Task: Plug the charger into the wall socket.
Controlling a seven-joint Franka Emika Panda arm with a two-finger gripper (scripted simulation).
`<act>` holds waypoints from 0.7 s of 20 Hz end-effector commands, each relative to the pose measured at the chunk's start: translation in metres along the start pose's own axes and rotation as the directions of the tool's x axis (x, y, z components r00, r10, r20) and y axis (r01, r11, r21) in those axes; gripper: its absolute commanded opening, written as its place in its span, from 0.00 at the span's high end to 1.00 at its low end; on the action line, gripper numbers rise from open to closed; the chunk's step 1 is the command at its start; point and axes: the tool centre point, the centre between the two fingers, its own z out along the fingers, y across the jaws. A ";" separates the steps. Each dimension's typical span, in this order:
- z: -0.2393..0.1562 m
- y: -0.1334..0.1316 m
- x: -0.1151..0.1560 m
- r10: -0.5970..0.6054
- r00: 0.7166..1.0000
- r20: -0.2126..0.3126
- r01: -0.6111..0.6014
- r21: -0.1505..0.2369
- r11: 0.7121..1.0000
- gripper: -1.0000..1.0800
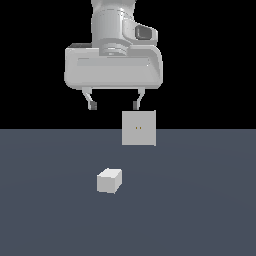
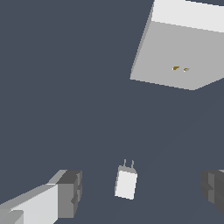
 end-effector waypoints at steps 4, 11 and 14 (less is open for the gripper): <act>0.020 0.002 -0.021 0.053 0.998 -0.044 -0.053 -0.010 0.999 0.04; 0.047 0.003 -0.046 0.119 0.988 -0.100 -0.121 -0.019 0.992 0.04; 0.056 0.003 -0.054 0.141 0.983 -0.119 -0.145 -0.023 0.989 0.04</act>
